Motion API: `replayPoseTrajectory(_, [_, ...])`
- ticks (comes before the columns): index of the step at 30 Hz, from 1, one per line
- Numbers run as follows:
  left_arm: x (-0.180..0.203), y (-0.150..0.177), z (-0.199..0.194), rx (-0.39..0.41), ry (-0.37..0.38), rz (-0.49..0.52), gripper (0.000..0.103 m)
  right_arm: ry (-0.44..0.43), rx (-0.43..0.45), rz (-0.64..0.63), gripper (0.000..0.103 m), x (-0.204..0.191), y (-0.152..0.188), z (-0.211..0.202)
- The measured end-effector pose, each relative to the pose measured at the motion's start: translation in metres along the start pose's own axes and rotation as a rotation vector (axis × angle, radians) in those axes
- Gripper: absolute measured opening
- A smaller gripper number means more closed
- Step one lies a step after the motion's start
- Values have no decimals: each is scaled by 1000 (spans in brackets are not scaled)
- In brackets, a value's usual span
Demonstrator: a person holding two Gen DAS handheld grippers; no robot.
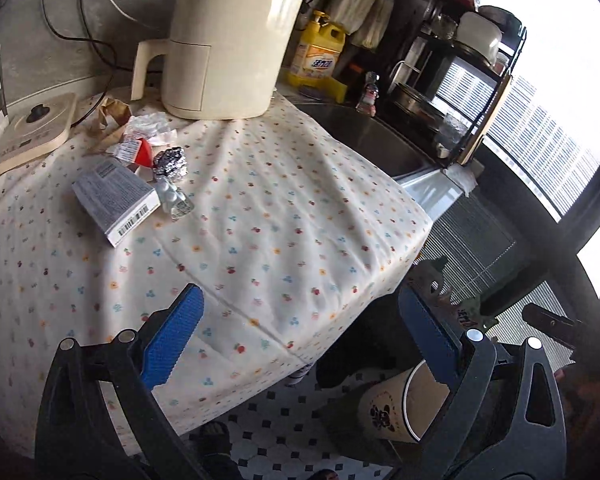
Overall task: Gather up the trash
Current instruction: 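Move both grippers back up toward the counter, then grasp the grey printed box with left gripper while right gripper grasps white pill blister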
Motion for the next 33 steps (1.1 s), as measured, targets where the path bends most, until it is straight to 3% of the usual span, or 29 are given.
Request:
replayPoseTrajectory(10, [-88, -32, -1, 44, -76, -158, 97, -2, -19, -68, 95, -55, -15, 27])
replayPoseTrajectory(19, [-140, -52, 33, 17, -129, -284, 97, 55, -28, -40, 95, -58, -17, 40])
replayPoseTrajectory(27, [-163, -75, 62, 25, -233, -331, 97, 108, -24, 13, 95, -55, -14, 49])
replayPoseTrajectory(31, [-166, -84, 73, 21, -291, -307, 97, 122, -18, 22, 95, -58, -15, 53])
replayPoseTrajectory(33, [-170, -83, 81, -6, -355, -274, 97, 122, -15, 24, 95, -62, -17, 56])
Point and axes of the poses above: each gripper's, at about its wrist camera, not at the fingertips, and z roughly the way its jaws point, x to its right, y to its underside, the point moved 8 cm from there along z, roughly the way its jaws point, and after that the axes turned 6 degrees about -z, right-handed, at the moved point
